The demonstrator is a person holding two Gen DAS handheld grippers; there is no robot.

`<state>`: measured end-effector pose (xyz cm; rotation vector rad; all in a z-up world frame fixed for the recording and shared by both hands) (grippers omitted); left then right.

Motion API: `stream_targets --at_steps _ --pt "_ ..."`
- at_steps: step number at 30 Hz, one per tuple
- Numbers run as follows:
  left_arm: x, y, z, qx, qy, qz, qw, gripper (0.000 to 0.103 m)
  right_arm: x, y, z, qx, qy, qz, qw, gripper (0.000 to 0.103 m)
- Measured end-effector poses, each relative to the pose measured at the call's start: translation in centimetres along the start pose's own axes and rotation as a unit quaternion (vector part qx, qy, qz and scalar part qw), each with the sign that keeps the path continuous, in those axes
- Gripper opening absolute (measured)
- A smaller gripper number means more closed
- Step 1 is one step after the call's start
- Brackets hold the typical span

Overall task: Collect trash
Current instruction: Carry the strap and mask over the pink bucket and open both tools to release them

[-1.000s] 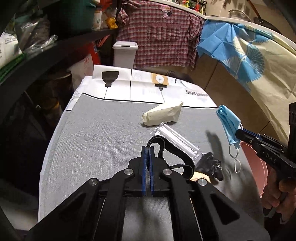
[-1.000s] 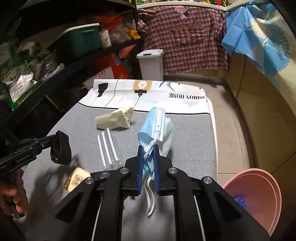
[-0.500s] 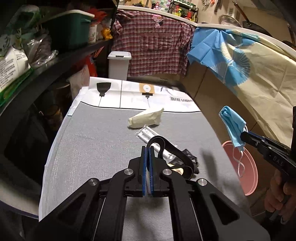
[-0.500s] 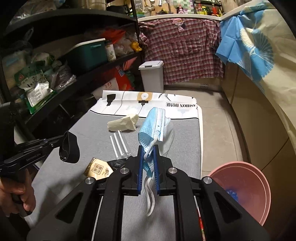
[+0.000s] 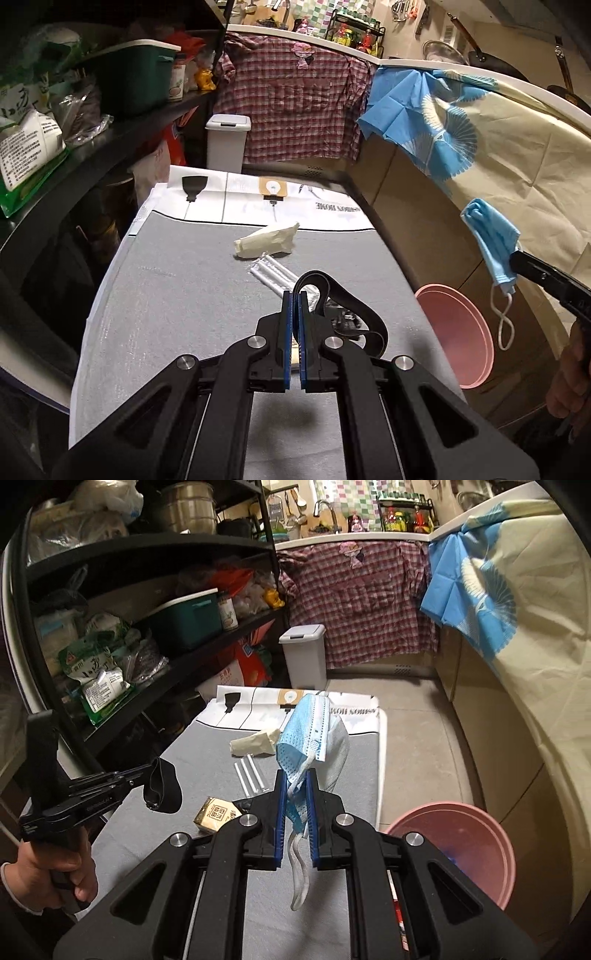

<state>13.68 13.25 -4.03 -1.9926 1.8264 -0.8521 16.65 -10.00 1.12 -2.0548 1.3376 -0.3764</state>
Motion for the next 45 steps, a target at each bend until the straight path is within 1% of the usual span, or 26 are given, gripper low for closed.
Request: stream_targets --at_steps 7,12,20,33,37,45 --pt "1.5 -0.1 -0.7 0.009 0.004 0.007 0.9999 0.003 1.7 0.8 -3.4 0.020 0.034 -0.017 0.999 0.011" --pt "2.8 -0.1 -0.7 0.011 0.003 0.021 0.9997 0.003 3.5 1.6 -4.4 0.028 0.054 -0.012 0.998 0.011" --pt "5.3 0.0 -0.1 0.007 0.008 0.039 0.9992 0.003 7.0 3.5 -3.5 0.011 0.075 0.021 0.997 0.011" --pt "9.1 -0.4 1.2 0.000 0.025 0.060 0.9979 0.003 11.3 4.5 -3.6 0.007 0.091 0.073 0.993 0.011" --pt "11.0 -0.5 1.8 -0.003 0.035 0.069 0.9970 0.003 12.8 5.1 -3.1 -0.005 0.104 0.085 0.991 0.011" --pt "15.7 -0.7 3.0 -0.002 0.058 0.100 0.9932 0.003 14.7 5.8 -2.5 -0.019 0.111 0.107 0.988 0.011"
Point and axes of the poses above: each gripper's, at about its wrist camera, not at the fingertips, and z roughly the way its jaws point, x to its right, y to its underside, the point moved 7 cm from there along z, roughly the way its jaws point, and after that the axes turned 14 degrees about -x, right-handed, at the moved point
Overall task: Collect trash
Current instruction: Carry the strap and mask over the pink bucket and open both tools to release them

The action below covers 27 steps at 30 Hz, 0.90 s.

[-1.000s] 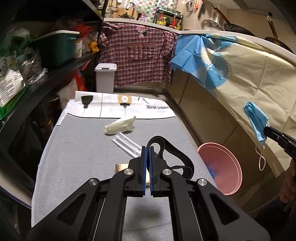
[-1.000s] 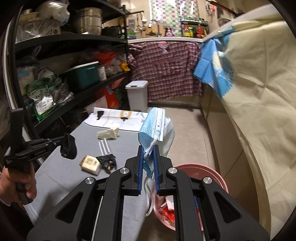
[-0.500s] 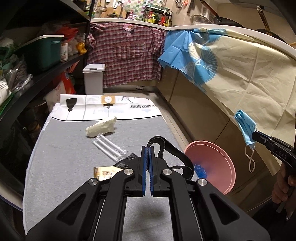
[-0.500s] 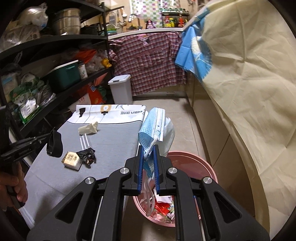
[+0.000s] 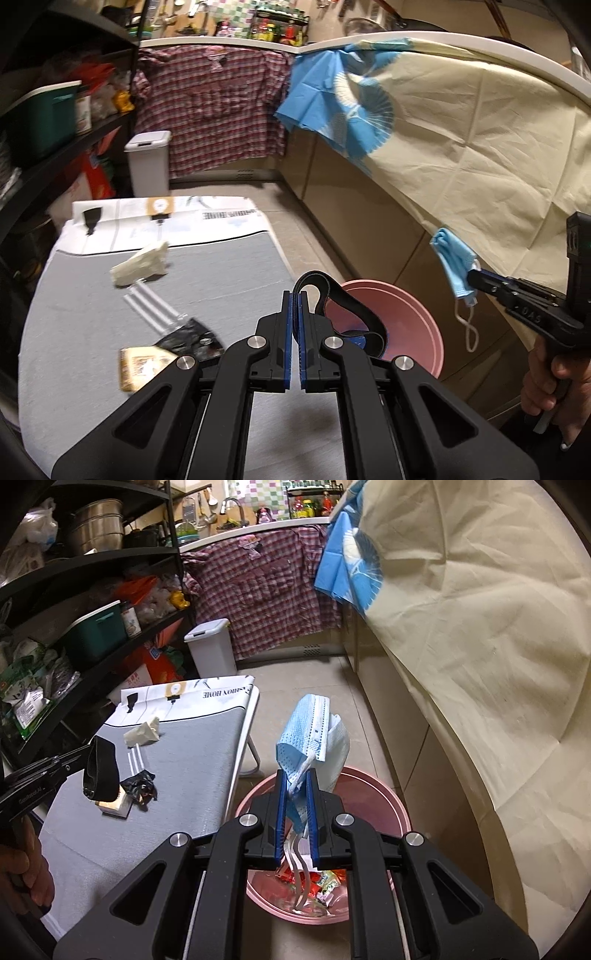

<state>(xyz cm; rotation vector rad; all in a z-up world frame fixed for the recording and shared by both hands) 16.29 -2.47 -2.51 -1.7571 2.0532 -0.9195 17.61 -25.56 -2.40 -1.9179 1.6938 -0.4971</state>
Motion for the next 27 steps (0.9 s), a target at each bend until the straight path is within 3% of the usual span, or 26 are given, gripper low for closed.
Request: stream_targets --at_steps 11,27 --pt "3.5 -1.2 3.1 -0.009 0.009 0.009 0.9999 0.003 1.4 -0.3 0.8 -0.002 0.010 0.013 1.000 0.011" --pt "7.9 -0.4 8.8 -0.056 0.007 0.026 0.9981 0.003 2.7 -0.7 3.7 -0.031 0.012 0.031 0.999 0.011"
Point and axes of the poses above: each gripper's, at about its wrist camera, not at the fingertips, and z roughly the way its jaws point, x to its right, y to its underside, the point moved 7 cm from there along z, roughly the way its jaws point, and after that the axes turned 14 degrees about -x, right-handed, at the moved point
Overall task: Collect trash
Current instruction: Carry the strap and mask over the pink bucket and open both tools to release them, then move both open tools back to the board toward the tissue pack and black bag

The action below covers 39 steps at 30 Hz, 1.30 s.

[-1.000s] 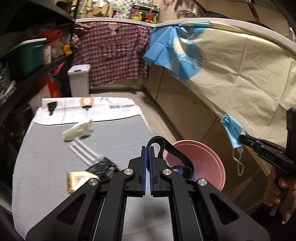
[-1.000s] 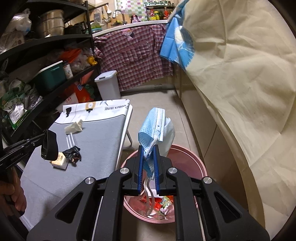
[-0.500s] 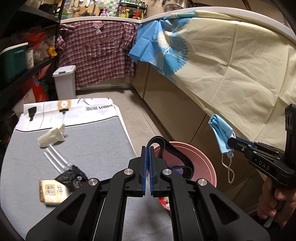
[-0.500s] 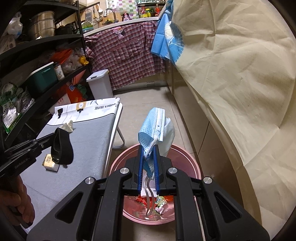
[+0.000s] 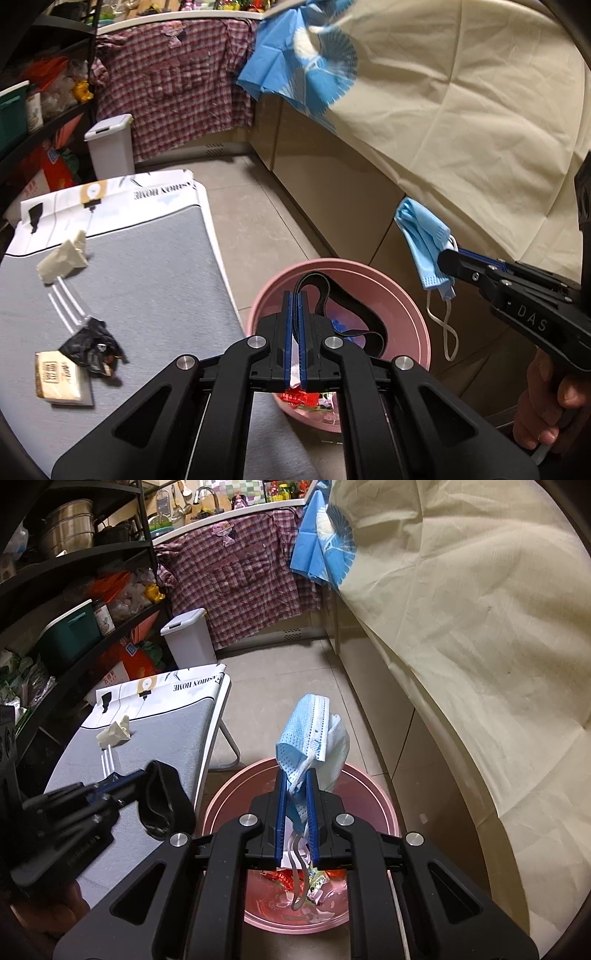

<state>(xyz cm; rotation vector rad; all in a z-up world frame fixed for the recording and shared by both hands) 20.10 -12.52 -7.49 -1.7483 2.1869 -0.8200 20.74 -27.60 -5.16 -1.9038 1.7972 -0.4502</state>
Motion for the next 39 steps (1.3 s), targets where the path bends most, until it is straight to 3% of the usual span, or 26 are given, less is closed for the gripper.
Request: stream_targets --at_steps 6,9,10,12,15,26,33,39 --pt "1.2 0.2 1.6 -0.019 0.005 0.003 0.9998 0.003 0.4 -0.3 0.7 -0.008 -0.001 0.004 1.000 0.011" --pt "1.6 0.4 2.3 -0.039 0.018 0.000 0.9991 0.006 0.7 -0.3 1.2 -0.017 0.008 0.010 1.000 0.018" --pt "1.6 0.5 2.4 -0.042 0.021 -0.002 0.9989 0.010 0.8 -0.1 1.3 -0.020 0.011 0.013 1.000 0.024" --pt "1.3 0.6 2.0 -0.037 0.020 -0.005 0.9991 0.016 1.0 -0.2 1.2 -0.016 0.016 0.016 1.000 0.030" --pt "0.7 0.6 1.5 -0.033 0.024 -0.011 0.9991 0.016 1.1 -0.2 1.2 -0.015 0.018 0.018 1.000 0.035" --pt "-0.9 0.7 -0.9 -0.010 0.030 -0.027 0.9991 0.016 0.8 0.1 0.8 -0.011 0.016 0.013 1.000 0.035" --pt "-3.7 1.3 -3.1 0.007 0.010 -0.033 0.9994 0.017 -0.8 0.2 0.0 0.004 0.017 -0.014 1.000 0.035" --pt "-9.0 2.6 -5.3 0.030 -0.035 -0.065 0.9968 0.045 -2.1 0.2 -0.7 0.017 0.012 -0.028 0.999 0.039"
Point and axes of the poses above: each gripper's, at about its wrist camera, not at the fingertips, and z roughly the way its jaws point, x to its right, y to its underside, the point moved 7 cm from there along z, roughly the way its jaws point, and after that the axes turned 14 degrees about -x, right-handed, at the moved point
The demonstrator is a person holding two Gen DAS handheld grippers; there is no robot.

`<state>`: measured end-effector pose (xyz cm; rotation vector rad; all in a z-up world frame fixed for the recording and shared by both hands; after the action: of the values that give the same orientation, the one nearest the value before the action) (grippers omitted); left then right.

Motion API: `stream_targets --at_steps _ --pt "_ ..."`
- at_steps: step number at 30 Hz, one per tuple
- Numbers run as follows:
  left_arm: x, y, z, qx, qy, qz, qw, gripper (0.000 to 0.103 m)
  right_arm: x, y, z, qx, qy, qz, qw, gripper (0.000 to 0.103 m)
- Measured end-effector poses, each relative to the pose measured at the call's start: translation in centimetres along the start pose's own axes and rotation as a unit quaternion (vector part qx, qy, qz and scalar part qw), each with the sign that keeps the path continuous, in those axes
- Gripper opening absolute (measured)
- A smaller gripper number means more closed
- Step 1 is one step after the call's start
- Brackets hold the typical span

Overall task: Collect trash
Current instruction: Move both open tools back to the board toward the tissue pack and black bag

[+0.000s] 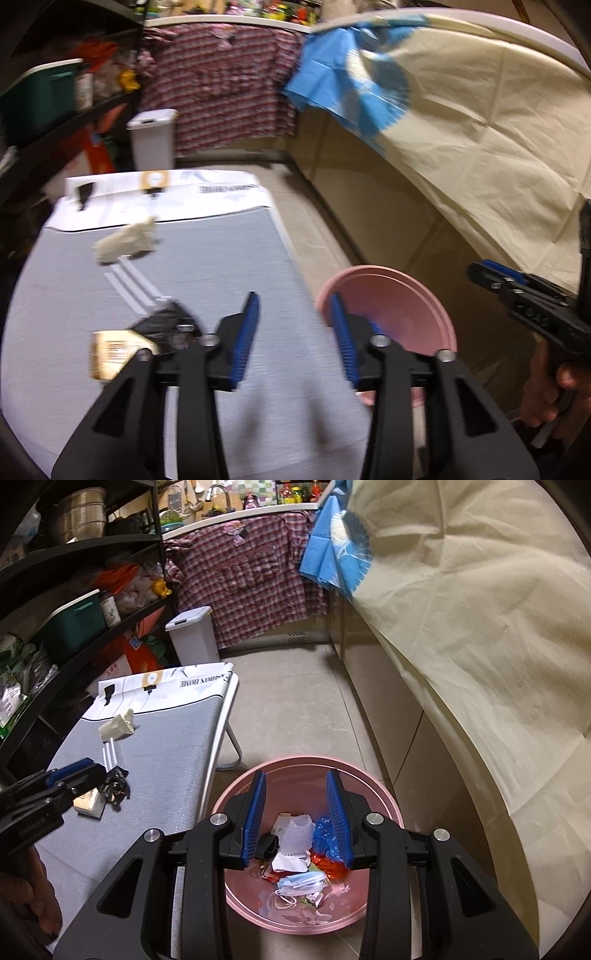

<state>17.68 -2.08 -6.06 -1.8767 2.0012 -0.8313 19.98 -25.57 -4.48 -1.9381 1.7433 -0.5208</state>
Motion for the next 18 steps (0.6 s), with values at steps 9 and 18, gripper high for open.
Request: stream_targets --at_steps 9,18 --pt "-7.5 1.6 -1.7 0.019 -0.052 -0.041 0.9976 0.067 -3.5 -0.9 -1.5 0.046 -0.019 -0.018 0.999 0.070" --pt "-11.6 3.5 0.0 -0.008 -0.070 -0.083 0.9941 0.072 -8.8 -1.6 0.3 0.046 -0.075 -0.027 0.996 0.068"
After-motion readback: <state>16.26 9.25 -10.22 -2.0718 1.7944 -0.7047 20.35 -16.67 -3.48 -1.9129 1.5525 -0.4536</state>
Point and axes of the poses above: each gripper's, at about its wrist camera, not at the fingertips, and z roughly the way its jaws point, x to its right, y to its underside, the point moved 7 cm from there along z, roughly the way its jaws point, and after that the axes turned 14 degrees about -x, right-handed, at the moved point
